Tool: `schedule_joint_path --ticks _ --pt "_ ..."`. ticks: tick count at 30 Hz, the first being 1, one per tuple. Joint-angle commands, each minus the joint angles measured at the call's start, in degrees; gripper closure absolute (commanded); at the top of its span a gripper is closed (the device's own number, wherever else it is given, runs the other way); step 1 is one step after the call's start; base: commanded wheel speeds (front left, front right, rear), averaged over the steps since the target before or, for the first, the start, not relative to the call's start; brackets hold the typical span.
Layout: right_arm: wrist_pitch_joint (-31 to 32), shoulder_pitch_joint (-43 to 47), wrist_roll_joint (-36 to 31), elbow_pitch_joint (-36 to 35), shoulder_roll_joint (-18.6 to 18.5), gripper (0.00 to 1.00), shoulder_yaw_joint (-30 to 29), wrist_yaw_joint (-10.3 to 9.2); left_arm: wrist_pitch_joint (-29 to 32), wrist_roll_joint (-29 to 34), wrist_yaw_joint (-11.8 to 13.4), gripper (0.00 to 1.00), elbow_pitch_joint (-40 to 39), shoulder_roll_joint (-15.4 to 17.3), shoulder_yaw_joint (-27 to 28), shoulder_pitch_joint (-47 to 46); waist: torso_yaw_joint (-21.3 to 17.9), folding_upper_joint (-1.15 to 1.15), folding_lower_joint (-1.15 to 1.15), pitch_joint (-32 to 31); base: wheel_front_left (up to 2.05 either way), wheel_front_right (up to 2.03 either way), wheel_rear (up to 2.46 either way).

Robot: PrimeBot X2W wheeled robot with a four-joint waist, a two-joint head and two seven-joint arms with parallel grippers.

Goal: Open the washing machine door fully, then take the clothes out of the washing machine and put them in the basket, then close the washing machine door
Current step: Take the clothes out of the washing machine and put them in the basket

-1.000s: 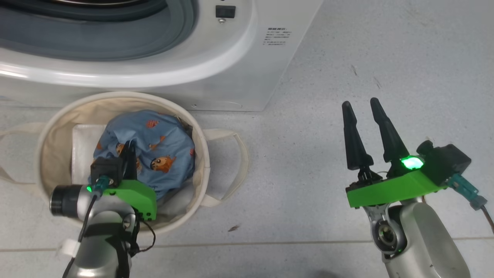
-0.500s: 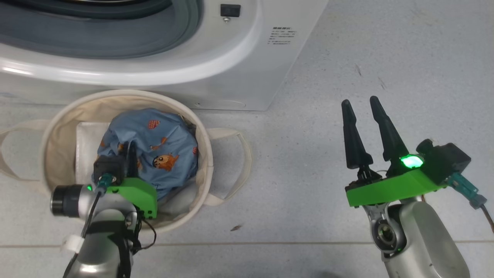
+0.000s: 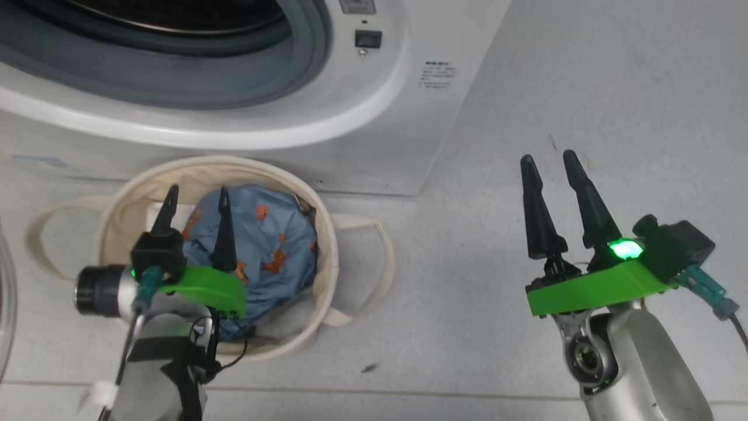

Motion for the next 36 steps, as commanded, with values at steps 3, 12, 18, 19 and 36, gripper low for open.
schedule_joint_path --ticks 3,12,18,19,36 --pt "-0.70 1.52 0.34 -2.04 0.18 0.00 0.33 0.06 -0.28 -2.66 -1.66 0.00 -11.15 0.70 3.11 3.51 1.61 0.00 0.00 -3.28 0.00 0.00 0.00" --pt "-0.70 3.78 -1.97 -2.47 0.18 0.00 -1.02 0.06 -0.28 -5.71 -4.87 0.00 -26.27 -0.70 4.62 11.00 3.90 0.00 0.00 -8.35 0.00 0.00 0.00" --pt "-0.70 5.51 -2.21 -2.48 0.18 0.00 -1.82 0.06 -0.28 -5.85 -5.27 0.00 -28.29 -0.84 3.72 14.13 4.69 0.00 0.00 -10.78 0.00 0.00 0.00" --pt "-0.70 5.84 -2.24 -2.55 0.18 0.00 -1.93 0.06 -0.28 -5.78 -5.26 0.00 -28.34 -0.85 3.48 14.82 4.75 0.00 0.00 -11.24 0.00 0.00 0.00" --pt "-0.70 10.70 -5.72 -3.16 0.18 0.00 -1.26 0.06 -0.28 -8.84 -6.35 0.00 -26.97 -0.88 1.06 22.94 4.46 0.00 0.00 -16.52 0.00 0.00 0.00"
